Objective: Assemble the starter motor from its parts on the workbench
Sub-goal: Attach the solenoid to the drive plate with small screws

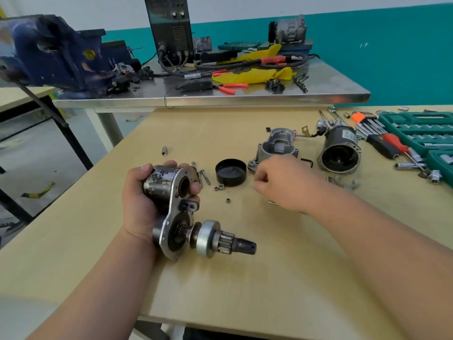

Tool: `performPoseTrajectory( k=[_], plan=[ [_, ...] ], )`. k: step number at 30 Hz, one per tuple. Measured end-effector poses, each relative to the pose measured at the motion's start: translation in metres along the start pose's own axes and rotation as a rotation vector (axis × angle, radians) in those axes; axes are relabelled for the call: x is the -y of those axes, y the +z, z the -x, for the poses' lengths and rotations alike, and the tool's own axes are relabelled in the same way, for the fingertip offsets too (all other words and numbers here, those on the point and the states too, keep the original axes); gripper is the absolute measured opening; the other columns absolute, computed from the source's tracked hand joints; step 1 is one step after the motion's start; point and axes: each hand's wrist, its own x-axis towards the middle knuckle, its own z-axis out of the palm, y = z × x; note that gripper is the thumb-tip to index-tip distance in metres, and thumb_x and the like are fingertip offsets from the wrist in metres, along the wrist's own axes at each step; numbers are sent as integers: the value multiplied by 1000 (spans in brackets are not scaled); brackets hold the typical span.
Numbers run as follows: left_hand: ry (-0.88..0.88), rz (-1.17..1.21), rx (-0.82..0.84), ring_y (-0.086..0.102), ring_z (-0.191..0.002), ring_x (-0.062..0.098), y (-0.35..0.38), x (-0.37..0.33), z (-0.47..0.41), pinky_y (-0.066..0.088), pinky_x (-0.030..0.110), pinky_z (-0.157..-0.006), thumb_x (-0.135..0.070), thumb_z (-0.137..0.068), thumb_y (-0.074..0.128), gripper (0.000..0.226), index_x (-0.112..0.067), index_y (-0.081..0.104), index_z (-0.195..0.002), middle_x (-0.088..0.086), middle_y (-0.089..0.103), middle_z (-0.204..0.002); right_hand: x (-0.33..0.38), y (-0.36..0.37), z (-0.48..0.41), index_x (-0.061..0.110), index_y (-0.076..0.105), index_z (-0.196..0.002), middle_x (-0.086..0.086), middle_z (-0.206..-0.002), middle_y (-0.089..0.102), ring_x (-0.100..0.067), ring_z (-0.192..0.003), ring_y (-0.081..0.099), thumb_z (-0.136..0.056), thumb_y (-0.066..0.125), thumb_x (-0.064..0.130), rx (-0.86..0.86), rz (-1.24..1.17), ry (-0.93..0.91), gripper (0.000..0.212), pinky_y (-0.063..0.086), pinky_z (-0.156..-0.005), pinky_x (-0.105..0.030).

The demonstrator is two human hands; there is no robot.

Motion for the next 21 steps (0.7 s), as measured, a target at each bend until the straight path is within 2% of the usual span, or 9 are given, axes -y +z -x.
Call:
performPoseTrajectory(
  k=[1, 3, 5, 9, 17, 21],
  plan=[
    [-28, 29, 16, 63, -60, 29, 1, 1, 0, 48, 25, -55, -41, -62, 56, 29, -17, 65, -76, 4, 66, -83, 6, 0, 6, 19, 66, -80, 4, -67, 66, -10, -64, 65, -92, 58, 23, -32, -243, 0, 15, 52, -56, -21],
    [-66, 45, 41, 65, -63, 29, 3, 4, 0, 49, 25, -54, -42, -62, 55, 29, -18, 65, -75, 2, 66, -83, 25, 1, 18, 23, 67, -83, 6, -70, 72, -6, -66, 70, -90, 64, 18, 13, -757, -23, 9, 57, -61, -19],
    [-78, 16, 33, 68, -69, 29, 5, 5, 0, 51, 26, -54, -42, -61, 57, 29, -18, 68, -73, 2, 68, -84, 37, 8, 24, 21, 68, -82, 3, -72, 73, -9, -68, 71, -88, 65, 12, 47, -953, -76, 11, 57, -63, -20],
    [-82, -4, 13, 69, -73, 25, 7, 8, 1, 54, 31, -62, -42, -65, 54, 31, -16, 70, -71, 4, 69, -85, 47, 26, 24, 23, 70, -82, 6, -73, 72, -8, -68, 70, -88, 66, 13, -15, -940, -118, 12, 59, -66, -24],
    [-119, 75, 91, 67, -71, 21, 8, 7, 1, 56, 28, -63, -38, -46, 68, 37, -14, 66, -74, 4, 68, -84, 57, 41, 19, 25, 70, -81, 10, -71, 71, -2, -64, 68, -88, 66, 9, -63, -1057, -85, 18, 51, -59, -13],
    [-141, 83, 110, 66, -70, 20, 9, 7, 1, 56, 28, -62, -38, -47, 68, 37, -14, 65, -75, 4, 67, -83, 57, 44, 20, 27, 70, -81, 11, -74, 72, -1, -66, 67, -87, 67, 15, -122, -985, -85, 14, 56, -66, -21]
  ],
)
